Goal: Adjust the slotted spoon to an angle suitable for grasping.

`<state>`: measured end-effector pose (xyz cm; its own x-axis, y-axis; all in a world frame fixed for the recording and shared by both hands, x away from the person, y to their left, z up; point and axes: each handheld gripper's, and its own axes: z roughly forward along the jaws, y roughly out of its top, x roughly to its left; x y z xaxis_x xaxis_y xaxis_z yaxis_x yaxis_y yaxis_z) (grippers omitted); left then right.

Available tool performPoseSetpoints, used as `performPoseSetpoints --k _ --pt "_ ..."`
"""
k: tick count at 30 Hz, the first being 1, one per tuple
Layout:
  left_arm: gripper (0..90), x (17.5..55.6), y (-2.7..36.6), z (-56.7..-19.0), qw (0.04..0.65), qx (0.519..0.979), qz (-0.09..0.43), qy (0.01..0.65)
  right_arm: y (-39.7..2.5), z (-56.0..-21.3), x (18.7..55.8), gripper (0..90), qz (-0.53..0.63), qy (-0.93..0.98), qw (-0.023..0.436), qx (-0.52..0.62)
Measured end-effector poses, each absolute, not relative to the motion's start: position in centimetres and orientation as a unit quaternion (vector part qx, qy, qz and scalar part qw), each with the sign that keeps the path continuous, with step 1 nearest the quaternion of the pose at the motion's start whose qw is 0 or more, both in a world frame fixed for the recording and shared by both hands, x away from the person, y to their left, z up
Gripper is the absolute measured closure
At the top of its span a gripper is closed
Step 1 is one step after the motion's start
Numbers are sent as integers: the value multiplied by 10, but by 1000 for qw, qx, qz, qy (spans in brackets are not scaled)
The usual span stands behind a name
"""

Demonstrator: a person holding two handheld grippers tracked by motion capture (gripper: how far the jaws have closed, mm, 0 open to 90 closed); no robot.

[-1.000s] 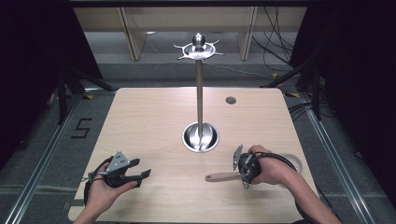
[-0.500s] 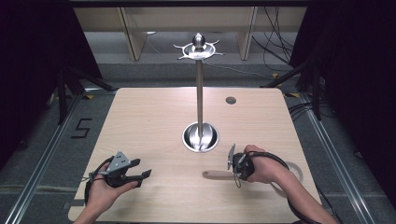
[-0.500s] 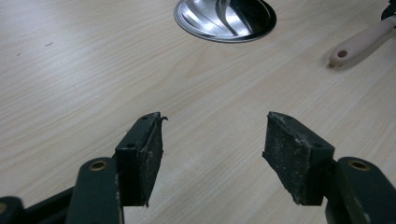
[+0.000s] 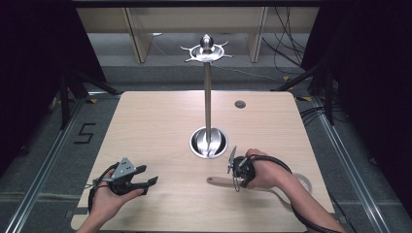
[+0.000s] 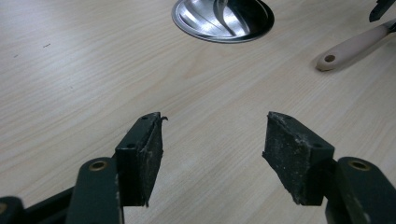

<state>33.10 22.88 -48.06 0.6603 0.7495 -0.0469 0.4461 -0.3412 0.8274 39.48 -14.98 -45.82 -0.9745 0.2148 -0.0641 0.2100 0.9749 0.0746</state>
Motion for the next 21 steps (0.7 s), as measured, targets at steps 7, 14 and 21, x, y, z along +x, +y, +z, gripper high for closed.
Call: performPoseSetpoints --k 7,14,21 --pt "364 331 230 -480 436 799 176 374 -143 -468 397 669 19 995 18 98" --pt "364 331 230 -480 433 803 176 370 -142 -474 402 716 8 997 19 68" --pt "364 331 229 -480 436 801 174 372 -145 -471 399 745 20 996 28 85"
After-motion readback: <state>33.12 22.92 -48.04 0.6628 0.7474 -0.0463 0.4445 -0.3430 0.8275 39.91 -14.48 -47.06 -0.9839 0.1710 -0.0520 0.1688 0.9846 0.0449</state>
